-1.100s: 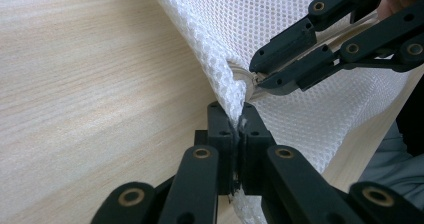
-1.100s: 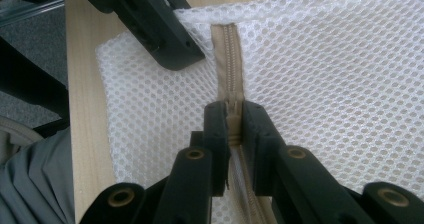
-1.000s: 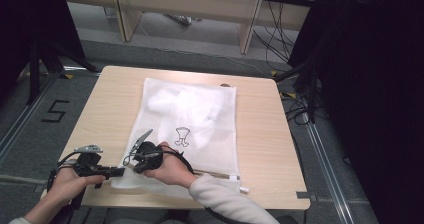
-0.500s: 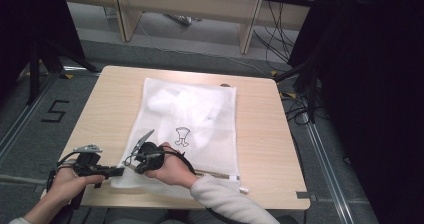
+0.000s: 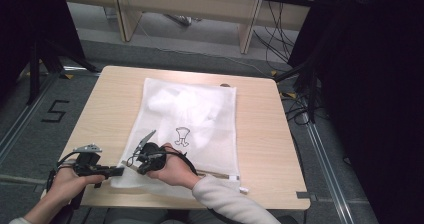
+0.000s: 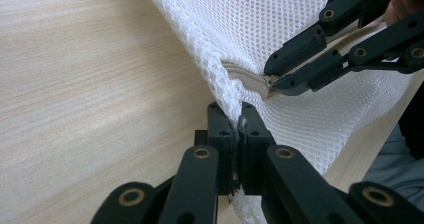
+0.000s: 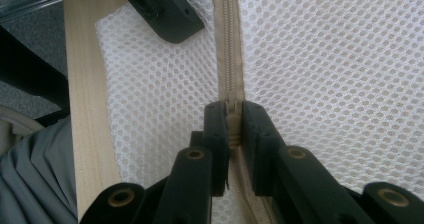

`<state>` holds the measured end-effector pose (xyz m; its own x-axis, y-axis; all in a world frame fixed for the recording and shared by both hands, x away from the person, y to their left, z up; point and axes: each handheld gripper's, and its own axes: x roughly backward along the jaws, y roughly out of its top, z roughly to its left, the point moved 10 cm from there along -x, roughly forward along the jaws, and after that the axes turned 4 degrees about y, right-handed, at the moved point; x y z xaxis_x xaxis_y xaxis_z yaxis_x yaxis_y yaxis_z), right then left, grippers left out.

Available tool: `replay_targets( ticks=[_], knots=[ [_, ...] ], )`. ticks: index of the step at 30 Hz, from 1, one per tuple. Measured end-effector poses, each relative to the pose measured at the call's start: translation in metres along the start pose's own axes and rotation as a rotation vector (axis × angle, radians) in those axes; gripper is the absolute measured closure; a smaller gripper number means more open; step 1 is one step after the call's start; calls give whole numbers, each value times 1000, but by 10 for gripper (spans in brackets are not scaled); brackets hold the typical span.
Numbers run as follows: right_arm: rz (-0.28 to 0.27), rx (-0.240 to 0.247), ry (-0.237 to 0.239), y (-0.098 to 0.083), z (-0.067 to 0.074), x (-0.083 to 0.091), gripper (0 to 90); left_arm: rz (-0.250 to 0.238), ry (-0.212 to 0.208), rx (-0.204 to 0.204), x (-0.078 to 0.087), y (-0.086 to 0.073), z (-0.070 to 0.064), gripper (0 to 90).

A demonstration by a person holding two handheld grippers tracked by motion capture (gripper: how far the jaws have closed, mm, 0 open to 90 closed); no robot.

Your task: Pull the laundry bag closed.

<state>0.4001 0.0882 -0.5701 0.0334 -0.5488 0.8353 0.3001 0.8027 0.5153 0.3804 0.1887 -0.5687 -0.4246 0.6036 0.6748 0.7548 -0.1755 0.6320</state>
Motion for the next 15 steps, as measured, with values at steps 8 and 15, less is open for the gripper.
replay_targets(
  ticks=[8,15],
  knots=[
    [5,-8,0,-3,0,1,822,2,-6,2,0,0,0,862],
    [6,6,8,-3,0,2,822,1,-8,3,0,0,0,862]
  ],
)
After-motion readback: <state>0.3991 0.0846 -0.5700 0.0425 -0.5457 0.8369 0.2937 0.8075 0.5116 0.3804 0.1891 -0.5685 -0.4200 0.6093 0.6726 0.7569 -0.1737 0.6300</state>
